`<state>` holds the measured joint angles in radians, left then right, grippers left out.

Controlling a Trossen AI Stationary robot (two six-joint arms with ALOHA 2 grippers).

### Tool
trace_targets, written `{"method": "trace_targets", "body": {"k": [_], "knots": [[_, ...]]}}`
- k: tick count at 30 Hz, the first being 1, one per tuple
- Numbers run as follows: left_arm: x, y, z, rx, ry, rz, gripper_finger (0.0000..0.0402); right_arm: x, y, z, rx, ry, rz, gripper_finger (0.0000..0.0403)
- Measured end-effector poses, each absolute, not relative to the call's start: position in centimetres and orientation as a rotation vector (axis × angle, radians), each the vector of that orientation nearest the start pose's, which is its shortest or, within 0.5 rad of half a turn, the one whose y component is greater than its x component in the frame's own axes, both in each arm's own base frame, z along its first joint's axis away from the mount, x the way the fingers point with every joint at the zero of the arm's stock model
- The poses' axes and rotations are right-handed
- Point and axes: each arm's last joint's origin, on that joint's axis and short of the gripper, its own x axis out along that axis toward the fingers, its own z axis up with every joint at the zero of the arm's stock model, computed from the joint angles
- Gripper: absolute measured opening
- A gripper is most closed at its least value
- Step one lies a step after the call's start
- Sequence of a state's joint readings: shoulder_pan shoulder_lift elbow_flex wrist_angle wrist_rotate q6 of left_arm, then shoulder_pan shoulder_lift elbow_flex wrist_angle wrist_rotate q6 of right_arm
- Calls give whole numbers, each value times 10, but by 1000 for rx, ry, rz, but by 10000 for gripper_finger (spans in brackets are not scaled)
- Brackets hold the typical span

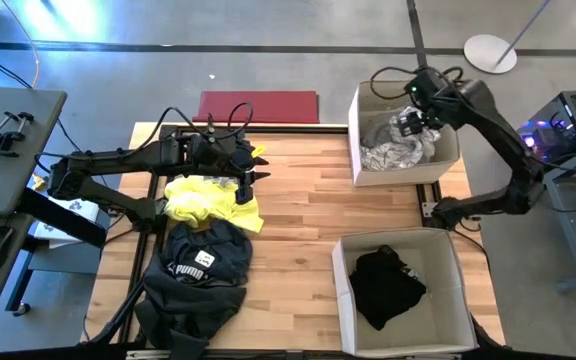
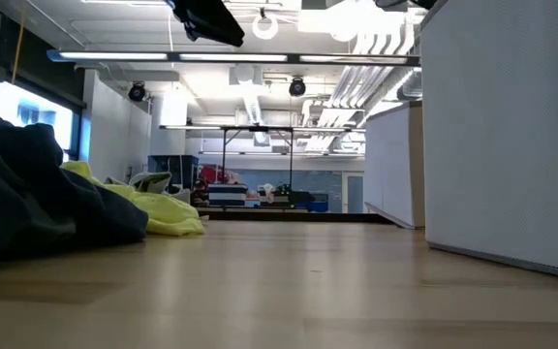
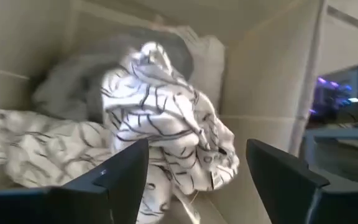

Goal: Sort clothes
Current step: Put the white shirt in the top white bin

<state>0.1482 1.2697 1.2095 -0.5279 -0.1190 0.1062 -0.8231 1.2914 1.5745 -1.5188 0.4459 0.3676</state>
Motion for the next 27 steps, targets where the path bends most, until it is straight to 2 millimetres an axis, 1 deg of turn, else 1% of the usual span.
{"method": "trace_targets", "body": {"k": [2,5,7,9,13,14,15,17,20,24,27], "knots": [[267,43,347,94,604,228,127,128,-155,391,532,1077,-1281,245],[266,43,347,94,609,227,127,134,-165,371,546,1093,-1262,215],[266,43,346,94,617,227,127,137,-174,351,545,1115,-1262,189],[265,43,345,93,629,225,127,144,-182,323,568,1134,-1217,159],[265,43,344,93,643,224,127,158,-191,269,666,1167,-969,104],[265,43,344,93,642,224,127,160,-192,260,686,1180,-929,92],[265,43,344,93,641,224,127,160,-193,256,658,1220,-942,81],[265,43,344,93,641,224,127,162,-192,258,598,1256,-983,64],[265,43,344,93,641,224,127,164,-194,268,564,1253,-964,51],[264,43,344,93,646,224,127,167,-190,300,530,1201,-946,57],[264,43,343,92,657,224,127,165,-184,326,524,1164,-950,83]]}}
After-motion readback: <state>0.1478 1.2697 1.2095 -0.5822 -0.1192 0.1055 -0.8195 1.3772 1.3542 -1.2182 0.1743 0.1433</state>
